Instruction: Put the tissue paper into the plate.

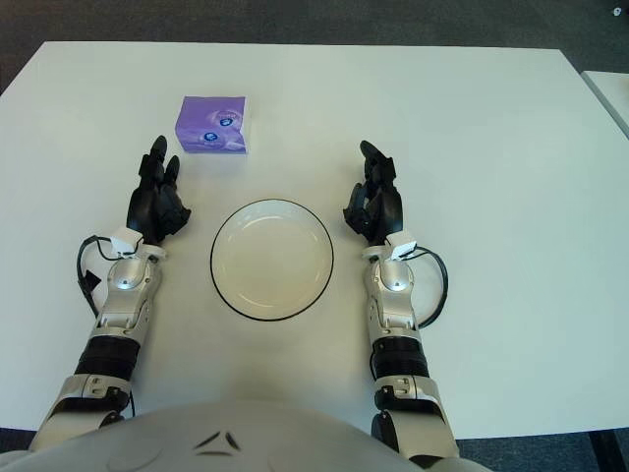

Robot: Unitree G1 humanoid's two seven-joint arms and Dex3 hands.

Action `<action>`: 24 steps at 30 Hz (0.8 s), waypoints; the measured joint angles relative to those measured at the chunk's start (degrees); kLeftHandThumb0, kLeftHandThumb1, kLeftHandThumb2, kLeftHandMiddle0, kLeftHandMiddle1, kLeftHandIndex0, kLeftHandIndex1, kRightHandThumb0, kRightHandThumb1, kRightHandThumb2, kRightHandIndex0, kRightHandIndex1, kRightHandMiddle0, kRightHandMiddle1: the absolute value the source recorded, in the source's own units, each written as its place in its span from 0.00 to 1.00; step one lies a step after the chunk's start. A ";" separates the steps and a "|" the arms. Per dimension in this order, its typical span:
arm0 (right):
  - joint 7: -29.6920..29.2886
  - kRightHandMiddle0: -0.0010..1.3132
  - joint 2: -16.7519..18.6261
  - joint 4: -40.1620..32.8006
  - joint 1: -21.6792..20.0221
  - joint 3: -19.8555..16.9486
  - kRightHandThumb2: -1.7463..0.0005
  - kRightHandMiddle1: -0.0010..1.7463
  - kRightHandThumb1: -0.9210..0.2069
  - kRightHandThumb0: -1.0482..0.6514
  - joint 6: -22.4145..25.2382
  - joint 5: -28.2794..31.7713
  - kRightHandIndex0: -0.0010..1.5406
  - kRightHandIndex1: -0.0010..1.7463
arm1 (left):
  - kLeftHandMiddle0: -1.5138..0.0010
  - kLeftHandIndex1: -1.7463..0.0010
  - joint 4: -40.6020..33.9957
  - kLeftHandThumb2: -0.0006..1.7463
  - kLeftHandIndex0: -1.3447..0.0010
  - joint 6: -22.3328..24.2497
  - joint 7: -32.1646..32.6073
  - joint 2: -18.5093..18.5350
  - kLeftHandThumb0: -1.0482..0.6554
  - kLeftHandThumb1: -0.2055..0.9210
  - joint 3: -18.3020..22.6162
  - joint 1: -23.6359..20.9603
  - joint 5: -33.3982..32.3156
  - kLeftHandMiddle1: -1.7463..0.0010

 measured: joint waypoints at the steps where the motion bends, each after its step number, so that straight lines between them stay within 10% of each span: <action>1: 0.00 0.00 0.00 0.00 0.00 0.00 0.50 0.33 0.00 0.29 0.00 0.00 0.13 0.00 | 0.87 0.86 0.00 0.63 1.00 0.00 0.00 0.01 0.11 1.00 0.00 0.00 0.01 1.00; 24: -0.61 0.00 0.01 0.00 0.01 0.11 0.51 0.32 0.00 0.27 0.32 -0.27 0.13 0.00 | 0.86 0.85 0.03 0.63 1.00 -0.36 0.20 0.11 0.11 1.00 -0.02 0.02 0.29 1.00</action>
